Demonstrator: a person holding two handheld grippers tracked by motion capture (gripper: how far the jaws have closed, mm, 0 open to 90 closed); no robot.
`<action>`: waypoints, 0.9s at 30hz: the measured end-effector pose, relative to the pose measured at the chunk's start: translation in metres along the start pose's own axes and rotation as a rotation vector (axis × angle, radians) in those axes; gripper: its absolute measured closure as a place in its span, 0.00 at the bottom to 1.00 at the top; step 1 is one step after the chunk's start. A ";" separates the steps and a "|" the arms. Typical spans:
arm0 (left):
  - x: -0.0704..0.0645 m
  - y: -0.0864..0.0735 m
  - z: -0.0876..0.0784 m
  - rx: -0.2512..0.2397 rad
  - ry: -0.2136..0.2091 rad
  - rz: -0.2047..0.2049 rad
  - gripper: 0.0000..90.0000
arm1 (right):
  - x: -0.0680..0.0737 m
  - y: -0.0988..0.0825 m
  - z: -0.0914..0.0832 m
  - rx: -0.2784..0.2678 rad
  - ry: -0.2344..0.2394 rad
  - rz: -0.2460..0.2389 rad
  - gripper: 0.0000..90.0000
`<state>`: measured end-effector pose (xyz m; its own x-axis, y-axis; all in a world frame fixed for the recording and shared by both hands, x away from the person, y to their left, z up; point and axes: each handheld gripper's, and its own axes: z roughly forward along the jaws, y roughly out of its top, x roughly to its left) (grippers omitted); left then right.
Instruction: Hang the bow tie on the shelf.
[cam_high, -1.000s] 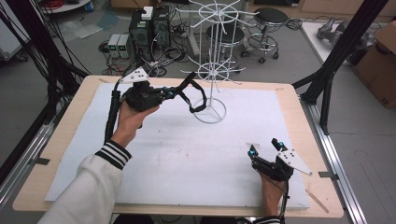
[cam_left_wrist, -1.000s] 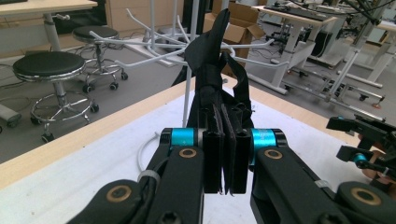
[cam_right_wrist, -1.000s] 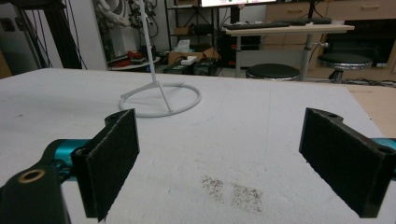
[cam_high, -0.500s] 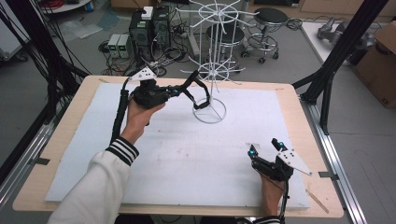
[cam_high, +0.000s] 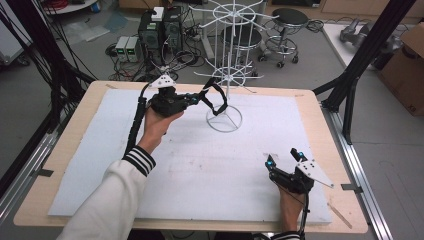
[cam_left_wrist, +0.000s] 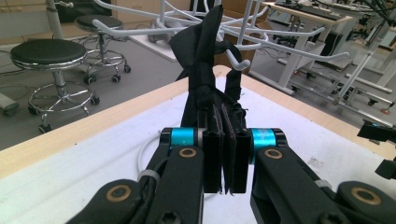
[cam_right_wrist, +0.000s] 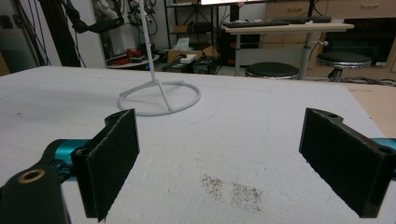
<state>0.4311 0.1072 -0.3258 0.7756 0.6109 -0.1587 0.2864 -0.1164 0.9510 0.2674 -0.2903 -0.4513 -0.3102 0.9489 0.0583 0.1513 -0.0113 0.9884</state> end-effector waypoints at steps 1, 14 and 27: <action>0.000 0.000 0.000 0.003 -0.003 -0.003 0.97 | 0.000 0.000 0.000 0.000 0.001 0.000 0.12; 0.005 -0.013 -0.002 0.118 0.015 -0.126 0.36 | 0.001 0.000 0.000 -0.002 -0.003 -0.002 0.12; 0.008 -0.065 -0.078 0.033 0.123 0.033 0.19 | 0.000 0.000 0.000 -0.002 -0.001 -0.004 0.12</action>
<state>0.3751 0.1811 -0.3682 0.7108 0.6973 -0.0924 0.2824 -0.1626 0.9454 0.2672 -0.2900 -0.4513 -0.3094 0.9494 0.0544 0.1480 -0.0084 0.9889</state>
